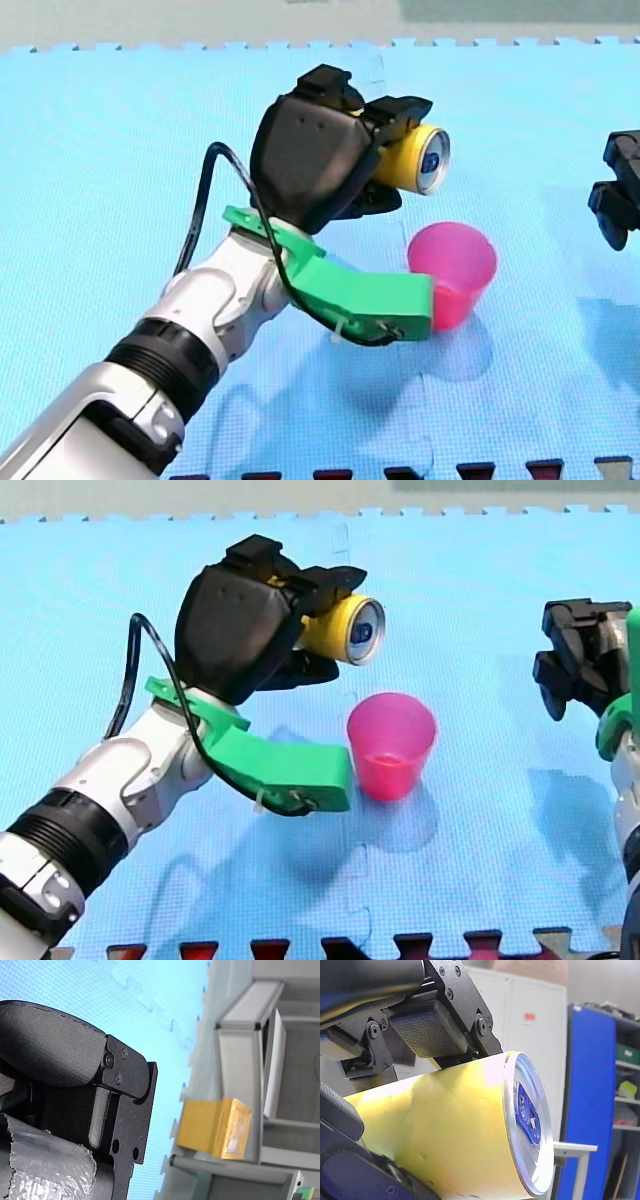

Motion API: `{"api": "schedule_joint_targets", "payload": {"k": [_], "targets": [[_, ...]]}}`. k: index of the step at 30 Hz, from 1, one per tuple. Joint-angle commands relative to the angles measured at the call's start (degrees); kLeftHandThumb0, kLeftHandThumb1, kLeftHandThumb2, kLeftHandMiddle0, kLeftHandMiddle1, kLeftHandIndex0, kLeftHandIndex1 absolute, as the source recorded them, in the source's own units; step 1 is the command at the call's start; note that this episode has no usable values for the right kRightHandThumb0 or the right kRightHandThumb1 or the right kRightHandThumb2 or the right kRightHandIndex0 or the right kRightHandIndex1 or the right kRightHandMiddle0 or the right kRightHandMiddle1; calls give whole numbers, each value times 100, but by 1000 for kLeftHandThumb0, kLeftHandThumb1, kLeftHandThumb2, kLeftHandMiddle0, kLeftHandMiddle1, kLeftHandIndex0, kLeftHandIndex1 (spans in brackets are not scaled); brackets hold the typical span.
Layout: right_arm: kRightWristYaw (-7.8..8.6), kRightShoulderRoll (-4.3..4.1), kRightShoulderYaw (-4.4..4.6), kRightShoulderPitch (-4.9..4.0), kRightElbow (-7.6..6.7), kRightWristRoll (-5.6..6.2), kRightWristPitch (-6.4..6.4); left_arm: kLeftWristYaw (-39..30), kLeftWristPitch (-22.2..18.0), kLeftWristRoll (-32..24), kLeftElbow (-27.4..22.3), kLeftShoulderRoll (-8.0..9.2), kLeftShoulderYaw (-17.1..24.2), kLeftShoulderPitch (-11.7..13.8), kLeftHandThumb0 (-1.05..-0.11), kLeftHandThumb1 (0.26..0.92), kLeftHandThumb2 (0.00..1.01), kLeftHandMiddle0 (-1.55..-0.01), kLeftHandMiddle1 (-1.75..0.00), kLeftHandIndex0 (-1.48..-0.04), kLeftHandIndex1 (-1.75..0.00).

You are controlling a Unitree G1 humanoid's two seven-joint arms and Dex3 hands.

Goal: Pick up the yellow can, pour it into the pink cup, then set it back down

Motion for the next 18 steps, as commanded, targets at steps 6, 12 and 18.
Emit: {"api": "schedule_joint_targets", "payload": {"k": [6,12,18], "targets": [[31,-22,-20,-14,-14,37,7,212,8,169,63,67,-171,-107,-317,852,0,-839,-1267,-1274,-19],[56,-19,-26,-9,-13,42,-4,355,156,378,171,89,-340,-171,-325,846,0,-813,-1272,-1266,-23],[61,-25,-28,-4,-13,41,-9,343,282,561,206,160,-503,-224,-334,841,0,-817,-1135,-1234,-21]]}}
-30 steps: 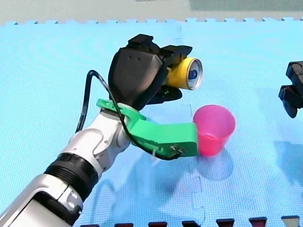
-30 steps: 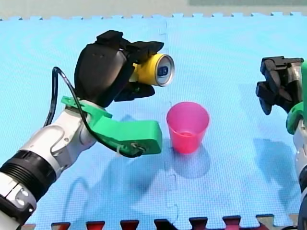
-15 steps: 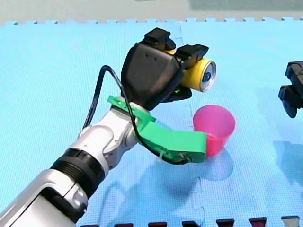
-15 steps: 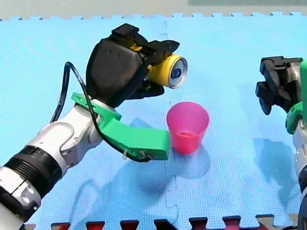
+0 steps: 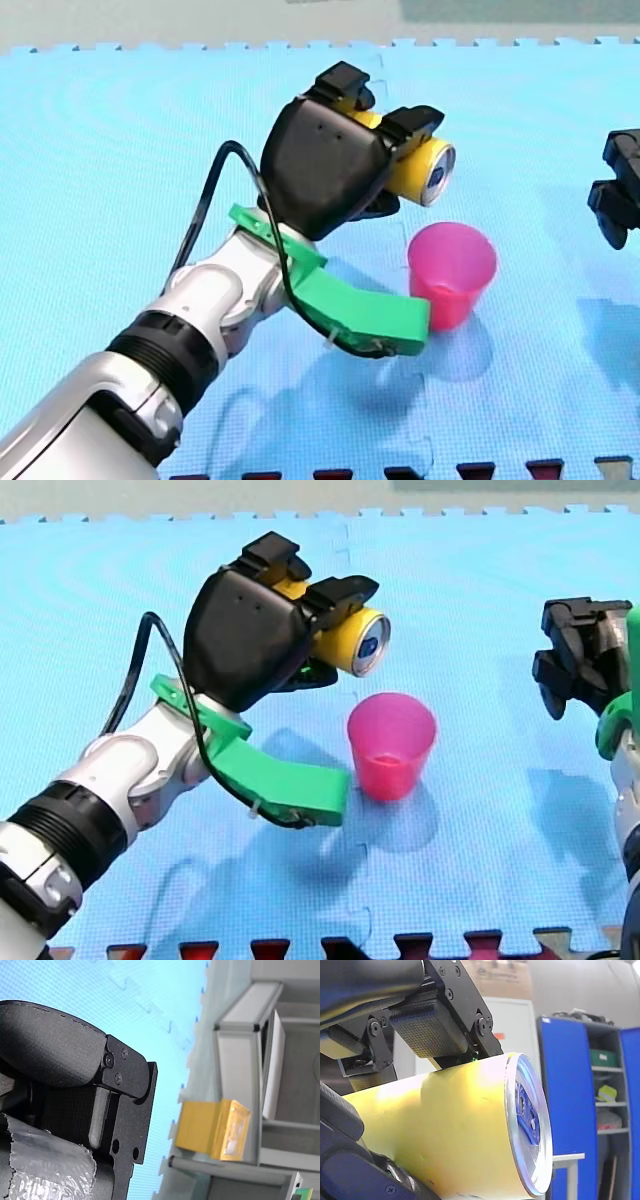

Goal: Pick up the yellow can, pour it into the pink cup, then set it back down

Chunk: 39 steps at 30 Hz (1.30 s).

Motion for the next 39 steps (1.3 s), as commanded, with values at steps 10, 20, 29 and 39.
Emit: {"api": "schedule_joint_targets", "payload": {"k": [10,20,29,39], "targets": [[-25,-29,17,5,-5,-14,-34,-29,253,201,-86,130,-216,-58,-353,832,0,-884,-902,-1203,-9],[-23,-19,-11,5,4,12,-37,-70,533,274,-110,114,-311,-50,-365,821,0,-889,-871,-1197,-6],[-20,-17,-27,12,5,14,-54,41,634,298,-21,87,-394,-89,-370,816,0,-889,-891,-1192,-2],[11,-28,-46,21,3,26,-63,109,741,323,-8,50,-436,-89,-376,810,0,-894,-905,-1193,-2]]}}
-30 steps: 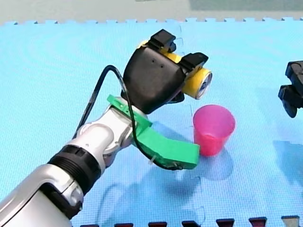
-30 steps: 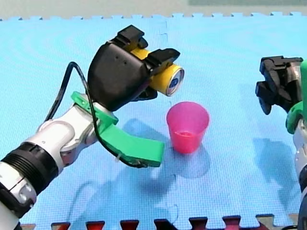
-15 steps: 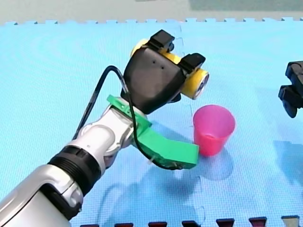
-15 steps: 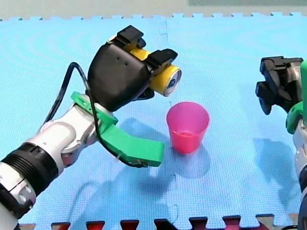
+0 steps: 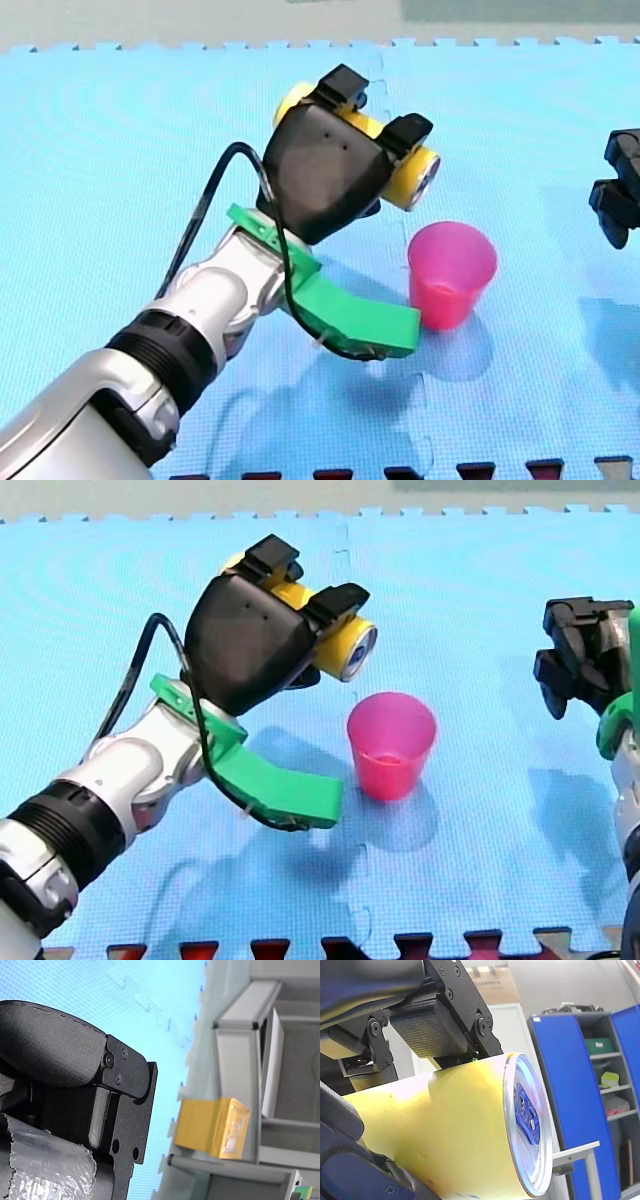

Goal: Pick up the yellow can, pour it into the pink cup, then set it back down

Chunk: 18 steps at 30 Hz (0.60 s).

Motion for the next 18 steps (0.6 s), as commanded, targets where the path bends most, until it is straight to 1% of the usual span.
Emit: {"api": "schedule_joint_targets", "payload": {"k": [1,7,14,18], "targets": [[8,-25,-16,13,-8,24,-35,48,31,1,-24,7,0,-51,-379,809,0,-899,-896,-1193,-2],[0,-15,-22,16,-14,26,-43,78,40,15,-28,8,-3,-47,-383,806,0,-923,-860,-1189,0],[-3,-22,-14,19,-16,18,-41,95,23,1,-37,5,4,-49,-394,803,0,-995,-696,-1197,-1],[-23,-20,-7,12,-16,11,-34,124,24,11,-12,2,-4,-61,-395,802,0,-1016,-657,-1199,-2]]}}
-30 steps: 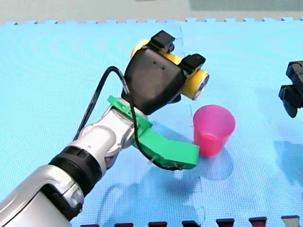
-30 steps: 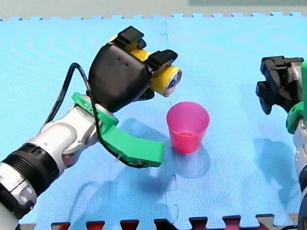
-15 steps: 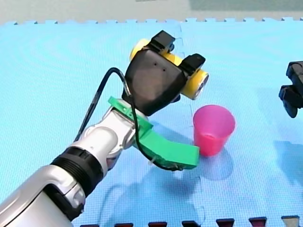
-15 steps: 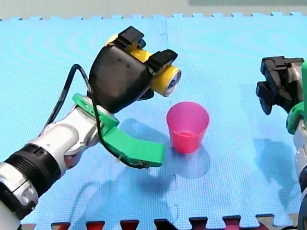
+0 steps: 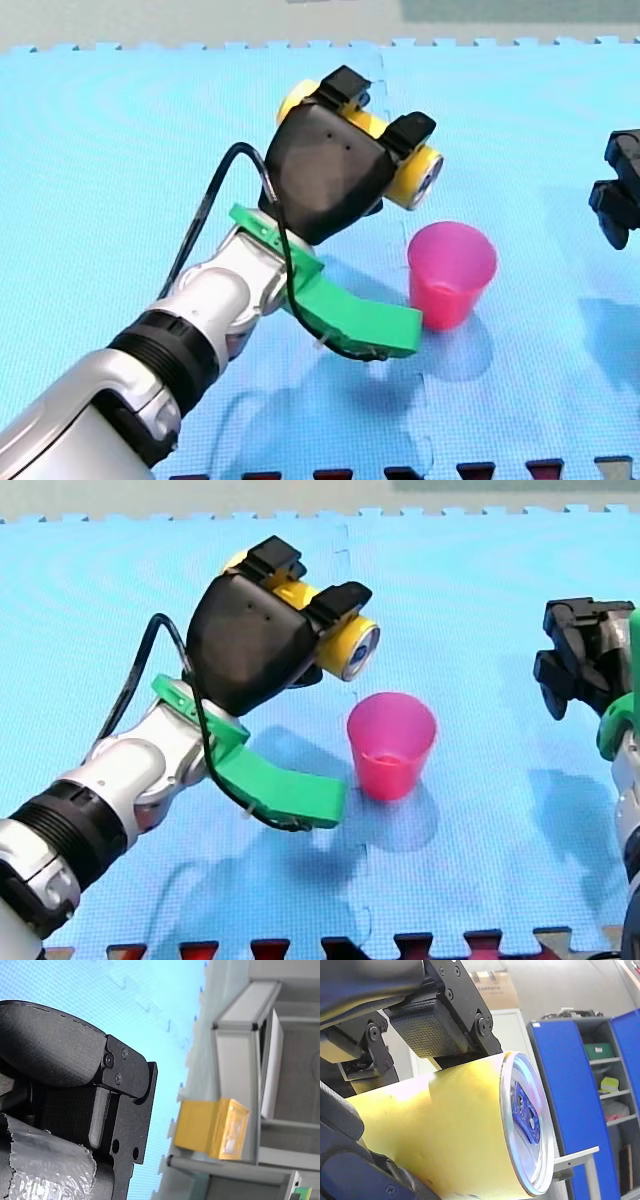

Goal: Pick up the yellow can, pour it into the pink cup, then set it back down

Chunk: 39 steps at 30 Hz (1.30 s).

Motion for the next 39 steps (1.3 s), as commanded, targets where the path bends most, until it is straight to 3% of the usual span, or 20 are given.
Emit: {"api": "schedule_joint_targets", "payload": {"k": [1,11,17,21,30,39], "targets": [[-18,-21,-5,5,-14,12,-21,67,10,2,15,6,-2,-65,-396,801,0,-1020,-651,-1199,-2],[-32,-27,4,20,-19,8,-36,319,-55,-98,107,-37,73,-34,-398,799,0,-1058,-613,-1204,-2],[-9,-29,-17,24,-16,32,-30,515,-346,-326,224,-53,192,-26,-382,799,0,-1070,-630,-1224,-10],[6,-39,-25,22,-12,35,-23,809,-615,-535,336,-109,339,-5,-350,801,1,-1020,-841,-1299,-29],[71,-54,-69,8,-10,77,47,1115,-731,-647,565,-176,436,-46,-321,823,3,-998,-1050,-1333,-70],[46,-62,-63,4,-24,88,84,1197,-1143,-1050,549,-81,776,133,-313,834,3,-971,-1106,-1275,-86]]}}
